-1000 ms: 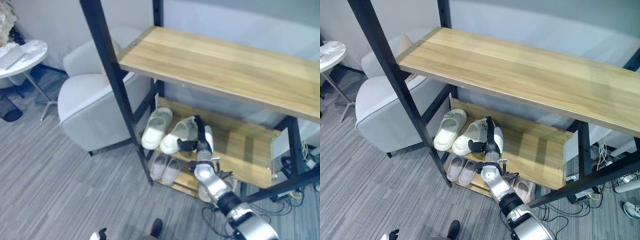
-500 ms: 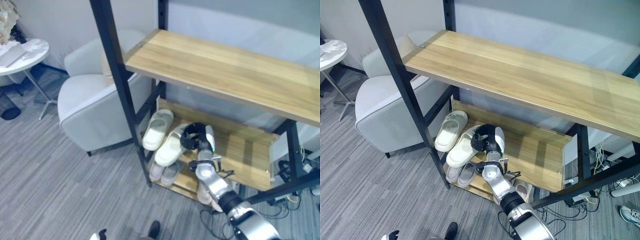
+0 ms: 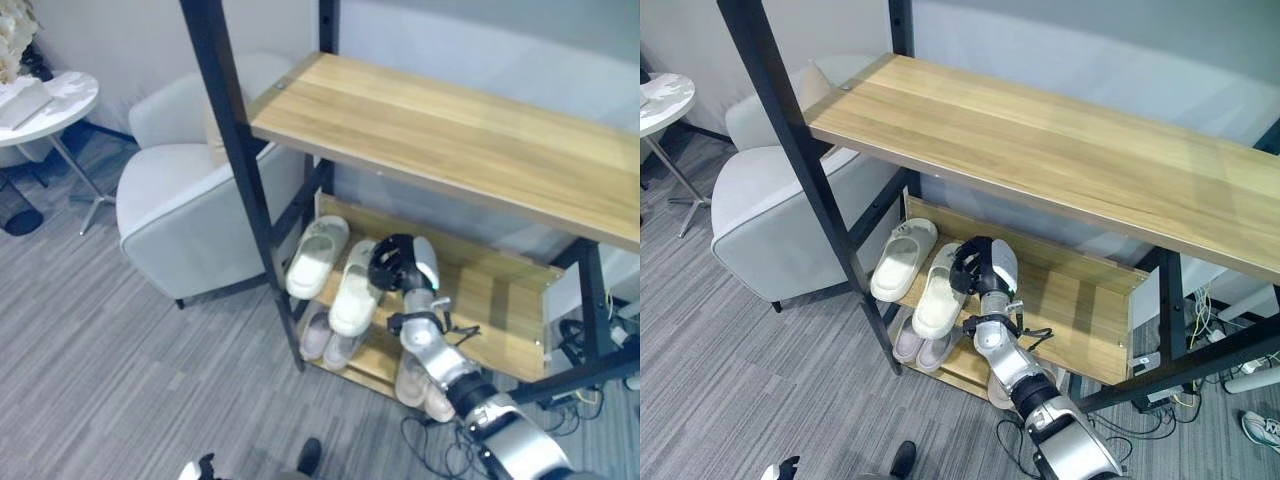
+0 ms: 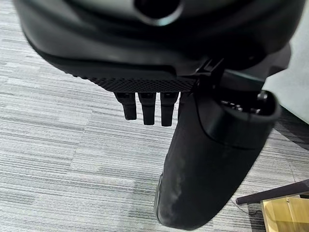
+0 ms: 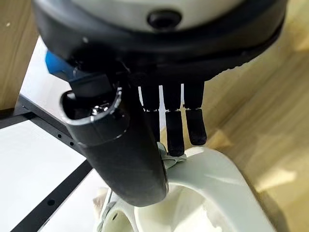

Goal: Arrange the slippers neatly on the shoe rack.

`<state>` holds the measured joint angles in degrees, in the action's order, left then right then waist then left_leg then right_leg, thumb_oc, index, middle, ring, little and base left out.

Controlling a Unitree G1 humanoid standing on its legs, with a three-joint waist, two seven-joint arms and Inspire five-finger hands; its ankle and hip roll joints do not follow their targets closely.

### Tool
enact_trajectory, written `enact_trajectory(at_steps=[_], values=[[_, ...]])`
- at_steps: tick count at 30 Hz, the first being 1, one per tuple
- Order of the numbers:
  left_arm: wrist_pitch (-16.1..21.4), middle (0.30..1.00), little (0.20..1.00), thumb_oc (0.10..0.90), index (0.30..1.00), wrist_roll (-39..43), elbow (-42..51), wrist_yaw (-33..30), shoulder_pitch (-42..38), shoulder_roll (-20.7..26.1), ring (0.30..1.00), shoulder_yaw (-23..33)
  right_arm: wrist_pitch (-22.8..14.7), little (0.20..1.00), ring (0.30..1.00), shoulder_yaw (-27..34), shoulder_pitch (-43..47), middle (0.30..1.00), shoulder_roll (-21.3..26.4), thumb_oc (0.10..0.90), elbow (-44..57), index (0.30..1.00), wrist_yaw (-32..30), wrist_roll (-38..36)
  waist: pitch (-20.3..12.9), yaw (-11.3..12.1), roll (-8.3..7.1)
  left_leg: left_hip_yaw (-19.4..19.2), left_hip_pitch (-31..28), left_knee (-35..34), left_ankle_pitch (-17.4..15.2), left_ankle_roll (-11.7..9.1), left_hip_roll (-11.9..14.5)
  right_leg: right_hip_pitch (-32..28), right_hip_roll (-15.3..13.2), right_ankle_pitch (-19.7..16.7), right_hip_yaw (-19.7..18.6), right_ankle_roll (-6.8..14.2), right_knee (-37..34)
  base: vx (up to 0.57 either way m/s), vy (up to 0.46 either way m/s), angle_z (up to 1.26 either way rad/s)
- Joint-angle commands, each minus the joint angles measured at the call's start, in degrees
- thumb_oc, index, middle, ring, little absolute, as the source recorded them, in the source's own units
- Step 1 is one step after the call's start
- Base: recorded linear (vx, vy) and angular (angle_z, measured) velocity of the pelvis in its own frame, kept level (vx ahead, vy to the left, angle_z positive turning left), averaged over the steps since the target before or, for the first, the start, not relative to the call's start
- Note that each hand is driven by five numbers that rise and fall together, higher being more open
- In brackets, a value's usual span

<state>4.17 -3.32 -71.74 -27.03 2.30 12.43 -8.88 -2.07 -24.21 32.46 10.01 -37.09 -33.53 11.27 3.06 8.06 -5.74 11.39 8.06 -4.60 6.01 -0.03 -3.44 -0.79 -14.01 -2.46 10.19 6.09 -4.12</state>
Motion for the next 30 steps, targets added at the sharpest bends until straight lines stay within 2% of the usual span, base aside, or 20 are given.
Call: enact_trajectory(at_steps=[1, 6, 14, 16, 20, 25, 27, 30], values=[[1.26, 0.900, 0.900, 0.800, 0.900, -2.24, -2.54, -2.89, -3.26, 1.93, 0.900, -2.25, -4.38, 0.300, 0.300, -1.43, 13.05, 0.300, 3.65, 0.400, -0.49, 0.300, -1.98, 3.94, 0.66, 1.49, 2.04, -3.54, -6.48, -0.24, -9.98, 2.49, -0.48, 1.35, -2.82, -1.44, -2.21, 5.80, 4.28, 0.00, 0.000, 0.00], [1.58, 0.900, 0.900, 0.800, 0.900, -2.32, -2.60, -2.78, -3.22, 2.20, 0.900, -2.55, -4.21, 0.300, 0.300, -1.67, 15.03, 0.300, 4.01, 0.400, -2.32, 0.300, -1.75, 3.48, 0.90, 1.76, 1.97, -3.36, -5.85, -0.13, -9.75, 2.50, -0.62, 1.92, -2.89, -1.71, -2.24, 5.83, 4.44, 0.00, 0.003, 0.03], [1.46, 0.900, 0.900, 0.800, 0.900, -1.38, -3.01, -2.31, -2.99, 2.02, 0.900, -3.26, -4.74, 0.300, 0.300, -1.19, 16.84, 0.300, 2.16, 0.400, -5.05, 0.300, -1.68, -1.39, 1.09, 2.28, 1.88, -3.10, -5.45, -0.04, -9.57, 2.55, -0.87, 2.19, -2.79, -2.14, -2.28, 5.77, 4.64, 0.00, 0.001, 0.01], [1.37, 0.900, 0.900, 0.800, 0.900, -1.08, -2.98, -2.14, -3.06, 1.95, 0.900, -3.37, -4.64, 0.900, 0.900, -1.06, 16.95, 0.900, 1.68, 0.800, -5.96, 0.900, -1.48, -2.40, 1.07, 2.29, 1.79, -3.09, -5.58, -0.05, -9.60, 2.55, -0.85, 2.07, -2.84, -2.18, -2.29, 5.74, 4.72, 0.00, 0.009, 0.04], [1.28, 0.900, 0.900, 0.800, 0.900, -0.88, -3.09, -2.12, -3.02, 1.85, 0.900, -3.38, -4.58, 0.900, 0.900, -0.91, 16.73, 0.900, 1.51, 0.800, -6.38, 0.900, -1.63, -2.95, 1.02, 2.28, 1.82, -3.11, -5.63, -0.06, -9.60, 2.57, -0.82, 2.05, -2.87, -2.18, -2.25, 5.72, 4.81, 0.00, 0.001, 0.02], [0.60, 0.900, 0.900, 0.800, 0.900, 0.05, -3.79, -1.76, -2.24, 1.39, 0.900, -2.87, -5.60, 0.900, 0.900, 1.23, 14.39, 0.900, 0.18, 0.800, -5.03, 0.900, -2.26, -7.75, 0.82, 1.88, 2.13, -3.24, -6.16, -0.20, -9.72, 2.64, -0.85, 1.76, -2.85, -2.12, -2.29, 5.62, 4.69, 0.00, 0.012, 0.00], [0.17, 0.900, 0.900, 0.800, 0.900, 0.53, -4.30, -1.15, -1.80, 1.15, 0.900, -2.35, -7.06, 0.900, 0.900, 2.41, 12.12, 0.900, -0.69, 0.800, -2.36, 0.900, -2.01, -11.33, 0.79, 1.54, 2.32, -3.42, -6.49, -0.25, -9.84, 2.69, -0.72, 1.60, -2.86, -1.98, -2.40, 5.58, 4.68, 0.00, 0.000, 0.00], [0.00, 0.900, 0.900, 0.800, 0.900, 0.74, -4.47, -0.70, -1.50, 1.02, 0.900, -1.86, -7.75, 0.900, 0.900, 2.76, 10.44, 0.900, -0.75, 0.800, -0.61, 0.900, -1.68, -12.59, 0.69, 1.31, 2.49, -3.57, -6.71, -0.27, -9.88, 2.68, -0.63, 1.47, -2.86, -1.89, -2.45, 5.57, 4.63, 0.00, 0.000, 0.00]])
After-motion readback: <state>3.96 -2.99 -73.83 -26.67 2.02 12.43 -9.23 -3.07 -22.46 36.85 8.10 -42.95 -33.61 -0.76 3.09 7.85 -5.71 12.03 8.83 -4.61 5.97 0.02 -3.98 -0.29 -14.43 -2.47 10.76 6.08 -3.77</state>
